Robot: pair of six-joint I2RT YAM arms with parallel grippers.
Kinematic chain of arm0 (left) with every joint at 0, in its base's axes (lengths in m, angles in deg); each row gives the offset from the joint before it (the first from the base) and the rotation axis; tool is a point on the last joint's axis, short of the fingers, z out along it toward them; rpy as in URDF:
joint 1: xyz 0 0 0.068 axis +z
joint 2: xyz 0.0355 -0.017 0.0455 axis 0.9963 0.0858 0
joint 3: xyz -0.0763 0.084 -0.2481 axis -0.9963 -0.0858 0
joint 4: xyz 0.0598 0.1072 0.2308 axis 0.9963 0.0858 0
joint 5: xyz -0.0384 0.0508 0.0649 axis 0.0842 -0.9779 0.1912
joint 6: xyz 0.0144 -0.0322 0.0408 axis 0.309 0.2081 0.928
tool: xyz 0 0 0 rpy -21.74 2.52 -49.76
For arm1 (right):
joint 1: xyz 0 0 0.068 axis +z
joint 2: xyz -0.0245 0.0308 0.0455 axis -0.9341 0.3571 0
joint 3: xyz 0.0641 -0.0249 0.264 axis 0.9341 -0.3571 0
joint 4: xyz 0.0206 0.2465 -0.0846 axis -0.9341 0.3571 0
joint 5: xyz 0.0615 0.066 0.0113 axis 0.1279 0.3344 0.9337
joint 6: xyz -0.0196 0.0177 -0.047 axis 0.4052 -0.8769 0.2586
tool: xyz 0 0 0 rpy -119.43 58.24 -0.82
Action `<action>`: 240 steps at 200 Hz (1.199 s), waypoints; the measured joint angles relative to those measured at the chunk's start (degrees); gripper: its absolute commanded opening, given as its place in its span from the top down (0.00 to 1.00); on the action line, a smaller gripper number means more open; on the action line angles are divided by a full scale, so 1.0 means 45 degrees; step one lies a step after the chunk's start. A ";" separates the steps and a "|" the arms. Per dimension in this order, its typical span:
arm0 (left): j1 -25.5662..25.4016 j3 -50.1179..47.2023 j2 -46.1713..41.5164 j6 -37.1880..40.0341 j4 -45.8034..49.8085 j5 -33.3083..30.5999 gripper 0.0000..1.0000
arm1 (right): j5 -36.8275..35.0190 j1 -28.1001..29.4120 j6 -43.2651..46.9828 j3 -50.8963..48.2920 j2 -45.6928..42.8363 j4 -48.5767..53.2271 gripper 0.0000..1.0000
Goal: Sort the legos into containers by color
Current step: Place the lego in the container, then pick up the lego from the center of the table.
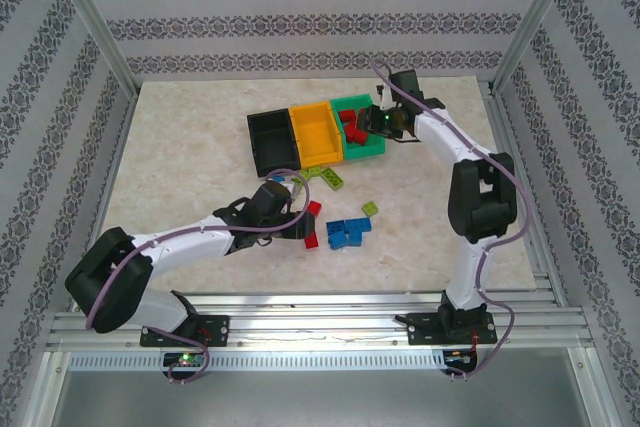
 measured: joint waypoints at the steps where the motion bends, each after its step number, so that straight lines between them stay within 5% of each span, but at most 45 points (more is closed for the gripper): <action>1: -0.0010 0.0000 -0.0015 -0.0015 0.0005 -0.0010 0.34 | 0.0010 -0.0005 0.0005 0.0053 0.0049 0.0010 0.50; 66: -0.0214 0.0277 -0.0078 -0.0413 0.0525 -0.0593 0.33 | 0.0457 -0.0102 0.0282 -0.2657 -0.1622 -0.0223 0.49; 128: -0.0214 0.3473 0.2720 0.0364 0.2778 -0.0903 0.31 | 0.0597 -0.0102 0.0359 -0.8077 -0.6188 -0.0903 0.49; 187: -0.0223 0.6581 0.5406 0.1535 0.5357 -0.1477 0.34 | 0.0452 -0.0102 0.0359 -1.0535 -0.8437 -0.0933 0.48; 240: -0.0228 0.8296 0.7417 0.2438 0.7101 -0.1588 0.57 | 0.0262 -0.0102 0.0359 -1.1288 -0.9102 -0.1069 0.48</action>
